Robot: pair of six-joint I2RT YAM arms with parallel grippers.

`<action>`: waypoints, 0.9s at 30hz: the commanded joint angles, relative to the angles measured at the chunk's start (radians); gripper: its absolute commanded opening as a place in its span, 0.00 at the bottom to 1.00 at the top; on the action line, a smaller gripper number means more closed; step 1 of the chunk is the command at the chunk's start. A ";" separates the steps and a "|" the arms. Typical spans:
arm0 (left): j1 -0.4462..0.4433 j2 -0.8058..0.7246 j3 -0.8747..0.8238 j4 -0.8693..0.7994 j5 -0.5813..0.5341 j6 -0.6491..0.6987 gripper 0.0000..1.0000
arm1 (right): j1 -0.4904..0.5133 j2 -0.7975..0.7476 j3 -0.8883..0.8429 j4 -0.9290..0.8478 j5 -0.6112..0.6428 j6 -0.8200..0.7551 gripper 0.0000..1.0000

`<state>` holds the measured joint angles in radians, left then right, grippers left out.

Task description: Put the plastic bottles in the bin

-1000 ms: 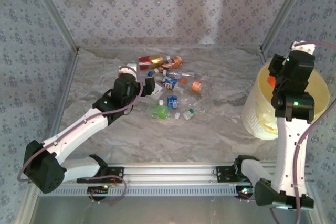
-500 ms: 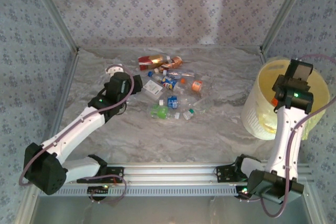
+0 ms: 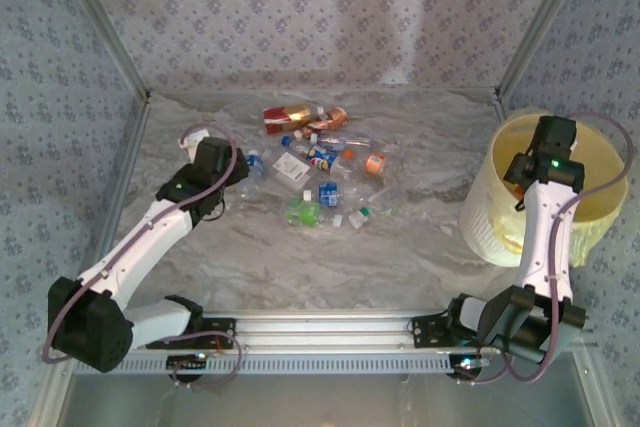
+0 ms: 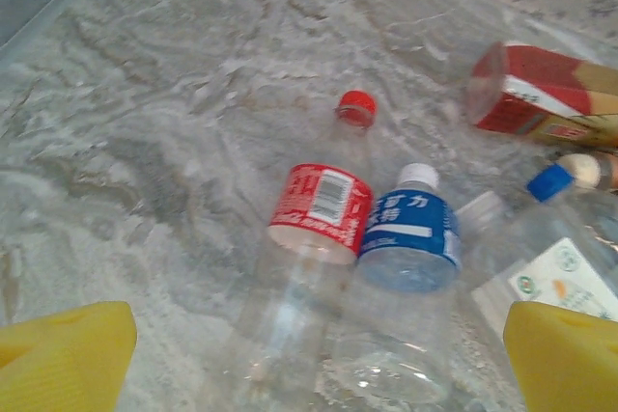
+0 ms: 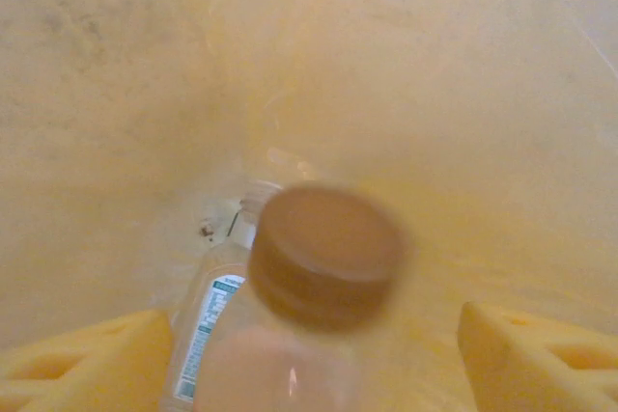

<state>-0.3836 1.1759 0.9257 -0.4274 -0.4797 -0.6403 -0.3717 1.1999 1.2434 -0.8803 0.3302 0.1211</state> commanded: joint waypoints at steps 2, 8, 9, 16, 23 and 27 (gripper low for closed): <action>0.077 -0.003 -0.007 -0.077 0.055 -0.037 0.98 | -0.003 -0.033 0.019 0.006 0.014 0.014 0.87; 0.152 0.003 -0.027 -0.095 0.123 -0.035 0.98 | 0.018 -0.089 0.021 0.028 0.017 0.025 0.95; 0.161 0.007 -0.030 -0.098 0.134 -0.035 0.98 | 0.023 -0.102 0.023 0.033 0.016 0.029 0.97; 0.189 0.020 -0.039 -0.112 0.164 -0.029 0.98 | 0.074 -0.176 0.050 0.053 0.020 0.055 1.00; 0.202 0.031 -0.057 -0.089 0.217 -0.017 0.98 | 0.169 -0.287 0.041 0.170 -0.121 0.037 1.00; 0.218 0.065 -0.040 -0.069 0.352 0.045 0.98 | 0.269 -0.342 0.010 0.274 -0.259 0.031 1.00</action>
<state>-0.1753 1.2167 0.8799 -0.5106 -0.2310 -0.6437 -0.1539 0.8856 1.2663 -0.7078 0.1928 0.1635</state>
